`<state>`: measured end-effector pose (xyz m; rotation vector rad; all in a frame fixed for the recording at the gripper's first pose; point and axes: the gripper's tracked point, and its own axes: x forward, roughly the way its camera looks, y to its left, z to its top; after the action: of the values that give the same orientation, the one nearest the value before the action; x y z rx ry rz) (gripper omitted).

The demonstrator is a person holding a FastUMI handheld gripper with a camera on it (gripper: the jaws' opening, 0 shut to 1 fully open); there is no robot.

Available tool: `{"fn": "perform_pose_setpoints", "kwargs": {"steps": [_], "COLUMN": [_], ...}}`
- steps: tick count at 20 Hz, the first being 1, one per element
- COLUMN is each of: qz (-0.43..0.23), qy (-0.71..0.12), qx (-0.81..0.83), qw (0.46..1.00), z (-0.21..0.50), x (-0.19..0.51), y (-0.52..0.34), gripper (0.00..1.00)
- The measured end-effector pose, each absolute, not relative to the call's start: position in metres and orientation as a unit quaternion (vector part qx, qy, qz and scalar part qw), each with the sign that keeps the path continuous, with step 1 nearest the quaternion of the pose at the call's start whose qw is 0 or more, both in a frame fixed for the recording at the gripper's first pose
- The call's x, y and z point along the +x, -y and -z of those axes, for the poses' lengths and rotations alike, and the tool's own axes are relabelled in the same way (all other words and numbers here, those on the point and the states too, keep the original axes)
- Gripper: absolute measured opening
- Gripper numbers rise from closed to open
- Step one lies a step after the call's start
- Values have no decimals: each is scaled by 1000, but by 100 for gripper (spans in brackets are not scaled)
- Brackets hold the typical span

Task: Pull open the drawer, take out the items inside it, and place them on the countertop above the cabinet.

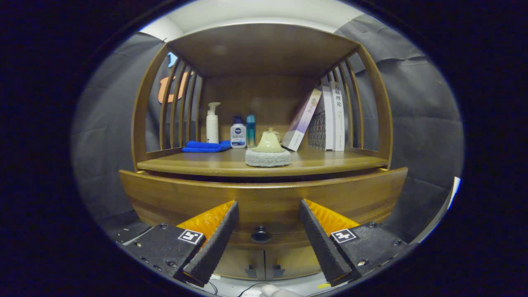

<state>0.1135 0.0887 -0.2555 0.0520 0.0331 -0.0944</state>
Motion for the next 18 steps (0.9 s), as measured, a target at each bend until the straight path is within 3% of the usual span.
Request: {"fn": "perform_pose_setpoints", "kwargs": {"steps": [8,18], "qz": [43,19], "qy": [-27,-31], "qx": [17,-5], "qw": [999,999], "z": [257,243], "x": [149,122], "y": [-87,-91], "gripper": [98,98]}}
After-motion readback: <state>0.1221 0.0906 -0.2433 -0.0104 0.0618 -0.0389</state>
